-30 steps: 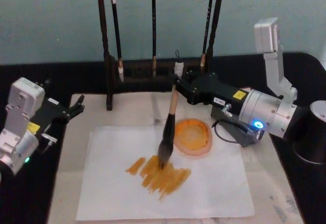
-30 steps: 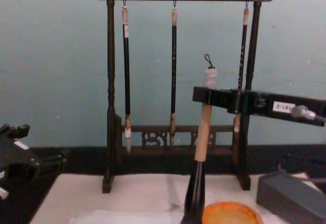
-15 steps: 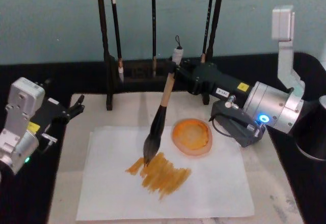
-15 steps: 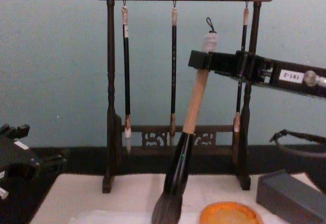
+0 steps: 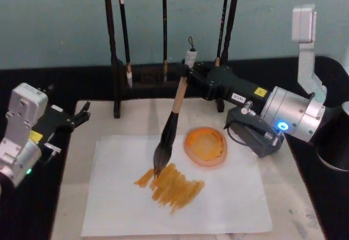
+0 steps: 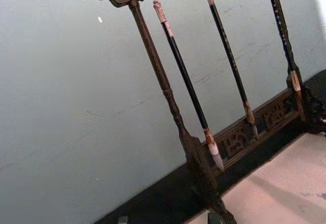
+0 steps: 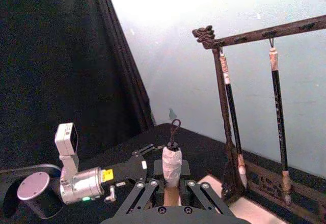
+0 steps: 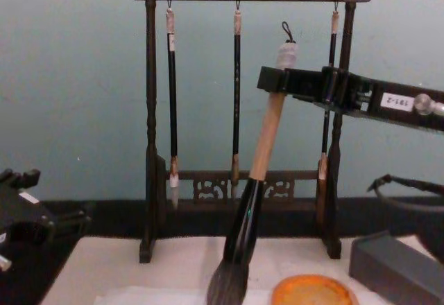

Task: Pick up the brush from the inkstone, write on the paper, then place the brush back to its original position.

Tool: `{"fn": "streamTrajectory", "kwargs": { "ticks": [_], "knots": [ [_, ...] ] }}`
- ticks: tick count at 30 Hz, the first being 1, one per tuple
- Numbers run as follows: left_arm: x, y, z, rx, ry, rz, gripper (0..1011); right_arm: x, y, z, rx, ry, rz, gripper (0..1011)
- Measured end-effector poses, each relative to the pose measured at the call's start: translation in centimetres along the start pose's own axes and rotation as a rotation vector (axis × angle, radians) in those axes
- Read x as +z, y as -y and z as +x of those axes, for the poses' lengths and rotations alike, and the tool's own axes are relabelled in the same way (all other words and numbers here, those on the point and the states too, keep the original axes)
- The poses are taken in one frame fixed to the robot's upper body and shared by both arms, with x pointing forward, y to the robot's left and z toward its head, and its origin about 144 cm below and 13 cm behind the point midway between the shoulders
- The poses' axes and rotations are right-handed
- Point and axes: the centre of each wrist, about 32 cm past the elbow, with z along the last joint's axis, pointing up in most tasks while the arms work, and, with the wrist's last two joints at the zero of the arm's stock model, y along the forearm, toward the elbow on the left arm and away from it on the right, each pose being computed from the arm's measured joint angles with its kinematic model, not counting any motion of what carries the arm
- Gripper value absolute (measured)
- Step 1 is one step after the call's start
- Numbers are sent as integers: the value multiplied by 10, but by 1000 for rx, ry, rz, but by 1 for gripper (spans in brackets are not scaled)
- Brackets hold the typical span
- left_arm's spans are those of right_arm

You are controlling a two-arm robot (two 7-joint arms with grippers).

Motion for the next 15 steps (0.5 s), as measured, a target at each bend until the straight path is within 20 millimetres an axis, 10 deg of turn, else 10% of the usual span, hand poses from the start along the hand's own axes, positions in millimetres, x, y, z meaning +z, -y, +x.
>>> {"fn": "streamTrajectory", "kwargs": {
  "ticks": [15],
  "knots": [
    [0,0,0,0,0,0,1010,1,9,13,-124,-77,61,156]
  ]
}}
